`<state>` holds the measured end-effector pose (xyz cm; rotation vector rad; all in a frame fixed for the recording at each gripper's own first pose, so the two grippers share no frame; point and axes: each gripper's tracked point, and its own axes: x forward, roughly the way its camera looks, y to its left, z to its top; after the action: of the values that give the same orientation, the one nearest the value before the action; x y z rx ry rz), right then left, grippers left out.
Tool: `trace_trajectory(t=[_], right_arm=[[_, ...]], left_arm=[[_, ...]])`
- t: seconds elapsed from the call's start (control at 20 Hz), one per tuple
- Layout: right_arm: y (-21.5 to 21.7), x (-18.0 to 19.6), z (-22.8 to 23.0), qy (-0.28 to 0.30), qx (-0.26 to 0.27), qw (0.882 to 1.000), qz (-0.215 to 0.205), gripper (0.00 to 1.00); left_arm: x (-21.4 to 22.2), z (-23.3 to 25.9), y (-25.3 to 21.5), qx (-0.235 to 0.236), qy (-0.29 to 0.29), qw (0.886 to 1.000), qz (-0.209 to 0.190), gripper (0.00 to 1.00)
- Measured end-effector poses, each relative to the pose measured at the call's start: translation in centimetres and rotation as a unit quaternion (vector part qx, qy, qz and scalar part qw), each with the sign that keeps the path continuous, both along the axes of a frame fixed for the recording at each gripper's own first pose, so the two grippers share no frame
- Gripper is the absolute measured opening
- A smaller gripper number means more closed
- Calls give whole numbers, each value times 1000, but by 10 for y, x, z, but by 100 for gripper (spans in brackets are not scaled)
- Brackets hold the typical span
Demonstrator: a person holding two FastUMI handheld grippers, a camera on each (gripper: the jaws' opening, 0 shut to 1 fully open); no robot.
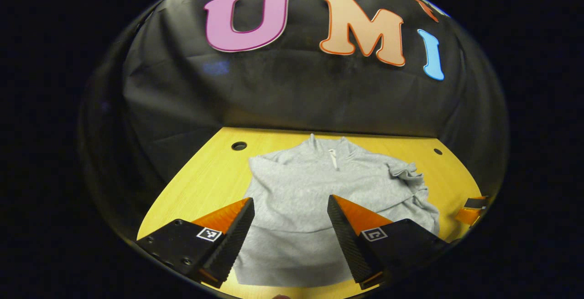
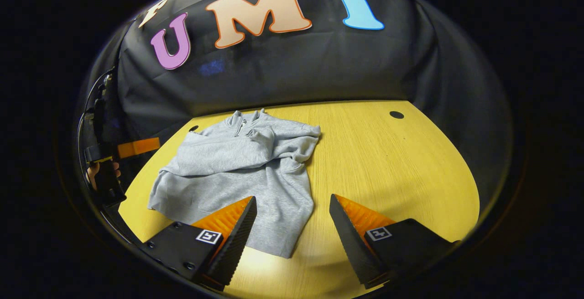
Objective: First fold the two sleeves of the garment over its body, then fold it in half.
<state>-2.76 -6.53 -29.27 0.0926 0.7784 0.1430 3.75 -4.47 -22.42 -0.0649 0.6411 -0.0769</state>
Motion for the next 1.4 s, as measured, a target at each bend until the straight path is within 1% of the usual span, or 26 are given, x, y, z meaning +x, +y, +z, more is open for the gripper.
trace_trajectory(t=[0.1,0.35,0.55,0.6,0.65,0.8,0.85,0.9,0.95,1.0,1.1,1.15,1.2,1.25,1.3,1.35,1.4], right_arm=[[6,-2,-5,3,-8,1000,4,96],[17,-15,-25,22,-23,999,0,96],[29,-36,-49,49,-38,998,5,96],[31,-39,-54,56,-44,997,6,99],[32,-42,-59,61,-51,997,7,96],[33,-46,-69,72,-68,995,7,96],[31,-46,-74,76,-75,994,4,99],[30,-47,-78,81,-80,993,0,96],[30,-49,-83,88,-83,993,-4,96],[31,-50,-84,93,-80,992,-7,99],[34,-48,-86,95,-71,993,-14,99],[34,-51,-87,100,-67,993,-15,95],[34,-49,-86,97,-65,993,-14,99],[33,-50,-88,99,-66,993,-11,95],[35,-49,-87,99,-63,993,-4,95],[40,-50,-89,104,-57,993,3,94],[43,-50,-88,104,-53,993,9,79]], left_arm=[[-16,-12,20,9,14,1000,8,94],[-62,-48,49,18,60,998,10,95],[-92,-80,57,19,99,995,10,95],[-97,-87,59,16,108,994,12,95],[-100,-94,59,11,114,993,14,95],[-110,-109,58,-6,132,991,16,95],[-113,-115,55,-14,141,990,16,95],[-116,-116,55,-13,146,989,17,95],[-112,-115,54,-11,135,991,12,97],[-114,-118,53,-7,140,990,8,97],[-113,-117,54,-5,132,991,4,97],[-113,-118,54,-7,131,991,6,95],[-110,-116,54,-7,121,993,10,94],[-112,-118,52,-7,123,992,8,92],[-111,-117,47,-8,119,993,3,88],[-112,-117,41,-11,120,993,-4,80],[-111,-117,38,-10,122,992,-12,72]])
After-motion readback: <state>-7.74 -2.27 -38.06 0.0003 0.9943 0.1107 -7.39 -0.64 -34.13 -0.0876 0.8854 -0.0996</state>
